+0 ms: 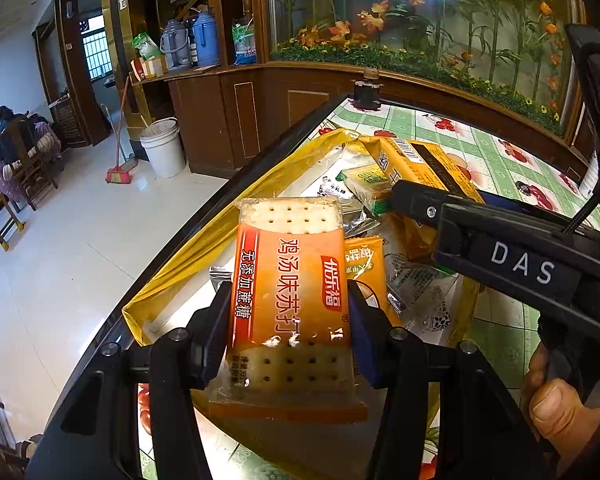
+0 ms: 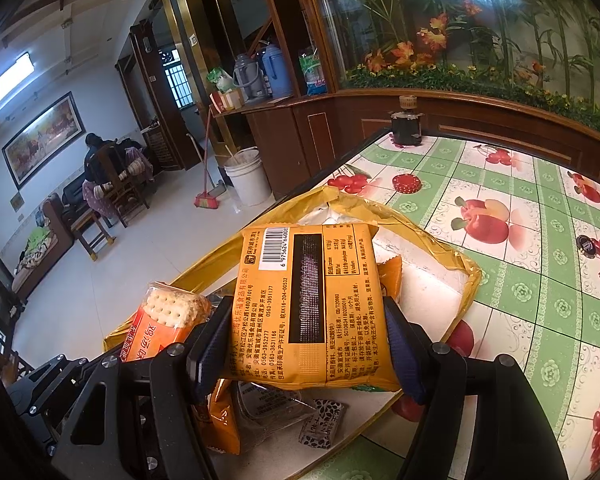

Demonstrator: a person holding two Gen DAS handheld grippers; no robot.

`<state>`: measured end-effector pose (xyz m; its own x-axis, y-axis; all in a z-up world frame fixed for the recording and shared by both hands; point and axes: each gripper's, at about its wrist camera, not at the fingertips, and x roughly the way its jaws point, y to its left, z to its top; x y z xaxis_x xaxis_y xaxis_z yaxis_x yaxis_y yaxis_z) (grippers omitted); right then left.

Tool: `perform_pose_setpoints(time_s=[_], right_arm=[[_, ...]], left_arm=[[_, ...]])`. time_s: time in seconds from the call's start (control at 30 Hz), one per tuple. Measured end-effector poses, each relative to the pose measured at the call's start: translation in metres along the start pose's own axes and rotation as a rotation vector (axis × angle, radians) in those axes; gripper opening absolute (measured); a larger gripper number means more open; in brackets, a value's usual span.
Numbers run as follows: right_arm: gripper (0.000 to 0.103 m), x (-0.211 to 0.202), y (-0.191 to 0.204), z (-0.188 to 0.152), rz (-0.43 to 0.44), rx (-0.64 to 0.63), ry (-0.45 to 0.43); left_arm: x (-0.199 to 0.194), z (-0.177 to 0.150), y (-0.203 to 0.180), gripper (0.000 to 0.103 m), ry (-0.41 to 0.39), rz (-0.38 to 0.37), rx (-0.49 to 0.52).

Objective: Organize snacks
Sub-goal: 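Lower both packs into the yellow tray and open both grippers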

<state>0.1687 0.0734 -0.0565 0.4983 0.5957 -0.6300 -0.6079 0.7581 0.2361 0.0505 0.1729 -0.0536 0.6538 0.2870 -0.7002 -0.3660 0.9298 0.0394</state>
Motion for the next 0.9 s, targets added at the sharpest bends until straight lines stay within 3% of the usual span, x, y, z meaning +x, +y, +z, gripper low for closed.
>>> perform_pose_setpoints(time_s=[0.7,0.77,0.83,0.9], right_arm=[[0.071,0.009,0.007,-0.003,0.0,-0.019,0.019],[0.072,0.012,0.007,-0.003,-0.003,-0.02,0.027],[0.073,0.013,0.006,-0.003,-0.008,-0.02,0.034],[0.073,0.011,0.006,-0.003,-0.013,-0.018,0.03]], left_arm=[[0.001,-0.003,-0.005,0.053,0.004,0.002,0.003],[0.002,-0.003,-0.005,0.057,0.009,0.007,0.001],[0.002,-0.003,-0.004,0.075,0.02,0.015,-0.009],[-0.001,-0.004,-0.003,0.081,0.006,0.037,-0.017]])
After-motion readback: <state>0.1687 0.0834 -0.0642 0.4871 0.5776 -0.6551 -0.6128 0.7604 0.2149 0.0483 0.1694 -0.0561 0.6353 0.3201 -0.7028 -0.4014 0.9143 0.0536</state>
